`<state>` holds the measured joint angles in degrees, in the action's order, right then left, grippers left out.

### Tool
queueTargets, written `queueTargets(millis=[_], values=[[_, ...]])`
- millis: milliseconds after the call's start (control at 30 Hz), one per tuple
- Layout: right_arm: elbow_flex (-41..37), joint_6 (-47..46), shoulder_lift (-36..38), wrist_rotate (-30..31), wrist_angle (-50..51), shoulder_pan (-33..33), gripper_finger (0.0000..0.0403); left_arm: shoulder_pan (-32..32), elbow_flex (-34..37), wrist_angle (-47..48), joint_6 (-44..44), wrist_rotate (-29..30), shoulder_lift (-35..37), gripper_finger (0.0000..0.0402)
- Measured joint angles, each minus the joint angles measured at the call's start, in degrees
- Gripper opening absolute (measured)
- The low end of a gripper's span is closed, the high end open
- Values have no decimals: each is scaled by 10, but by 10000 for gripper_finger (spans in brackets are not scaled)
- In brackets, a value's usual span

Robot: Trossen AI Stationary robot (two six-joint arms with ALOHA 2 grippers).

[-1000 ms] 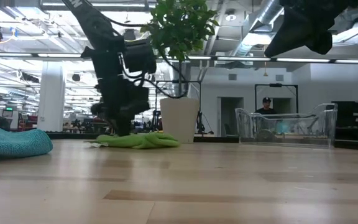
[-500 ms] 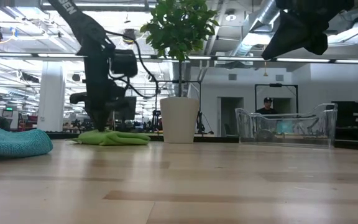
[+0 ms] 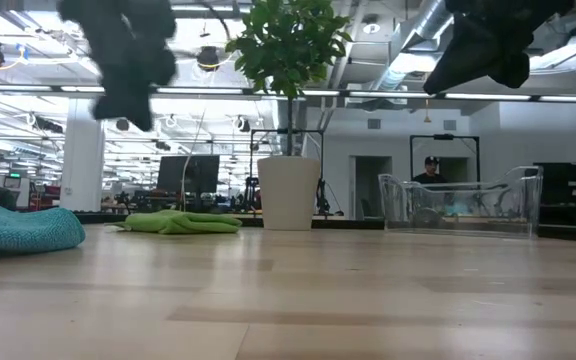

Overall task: Fold microfiber towels
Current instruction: Fold the blue microfiber towel

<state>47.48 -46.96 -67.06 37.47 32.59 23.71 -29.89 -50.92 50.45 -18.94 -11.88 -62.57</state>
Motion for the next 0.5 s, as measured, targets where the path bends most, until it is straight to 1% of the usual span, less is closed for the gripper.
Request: queueTargets(millis=[100,200,267,333,500], values=[[0,-6,-5,-2,0,-1,22,73,0,75,-57,-59,71,2],[0,-10,-8,-2,-4,-1,36,171,0,127,-131,-72,136,18],[0,-10,-15,-2,-10,-3,45,245,0,135,-196,-48,172,39],[0,-11,-17,-2,-18,-6,51,321,0,131,-257,-24,192,64],[0,-31,-16,-2,-22,-5,54,499,0,135,-379,24,202,136]])
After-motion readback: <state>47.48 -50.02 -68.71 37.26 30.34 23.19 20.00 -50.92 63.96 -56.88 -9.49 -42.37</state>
